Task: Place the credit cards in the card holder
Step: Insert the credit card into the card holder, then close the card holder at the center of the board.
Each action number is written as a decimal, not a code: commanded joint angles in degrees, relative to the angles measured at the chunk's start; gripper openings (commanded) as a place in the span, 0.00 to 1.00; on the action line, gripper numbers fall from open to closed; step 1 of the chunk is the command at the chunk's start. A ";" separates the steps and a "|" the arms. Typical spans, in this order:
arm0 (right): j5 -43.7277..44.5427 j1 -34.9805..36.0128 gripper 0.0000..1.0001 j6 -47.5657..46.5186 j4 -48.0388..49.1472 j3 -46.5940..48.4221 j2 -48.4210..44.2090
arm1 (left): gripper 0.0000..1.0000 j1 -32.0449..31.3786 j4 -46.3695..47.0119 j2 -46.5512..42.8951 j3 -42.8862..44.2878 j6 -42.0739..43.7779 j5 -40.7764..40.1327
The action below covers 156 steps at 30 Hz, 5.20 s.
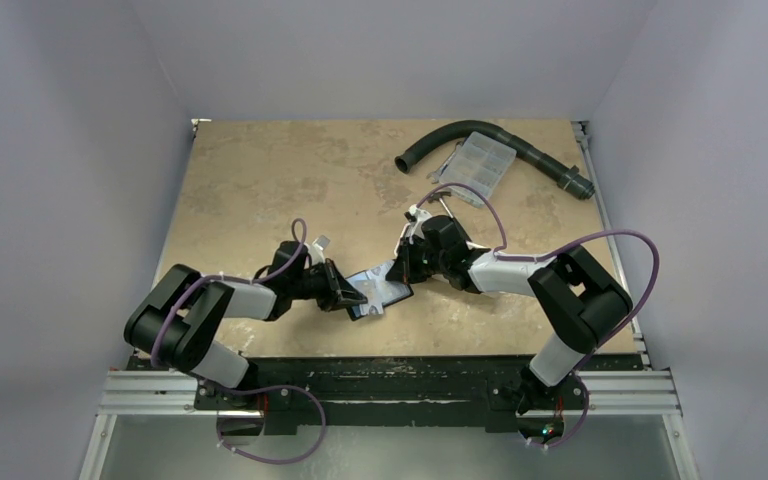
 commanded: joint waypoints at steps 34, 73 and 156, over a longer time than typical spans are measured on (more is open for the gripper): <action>1.06 -0.11 0.00 -0.65 -3.58 -0.65 3.03 | 0.00 1.46 4.99 2.58 -0.58 -2.92 -13.44; 0.67 -0.08 0.00 -0.70 -4.04 -1.51 -0.67 | 0.42 -6.45 -13.39 -6.45 3.99 5.96 -21.85; 6.74 -0.19 0.61 -4.92 -12.37 -1.92 -9.27 | 0.69 -5.14 -33.08 -13.83 11.79 14.22 -23.65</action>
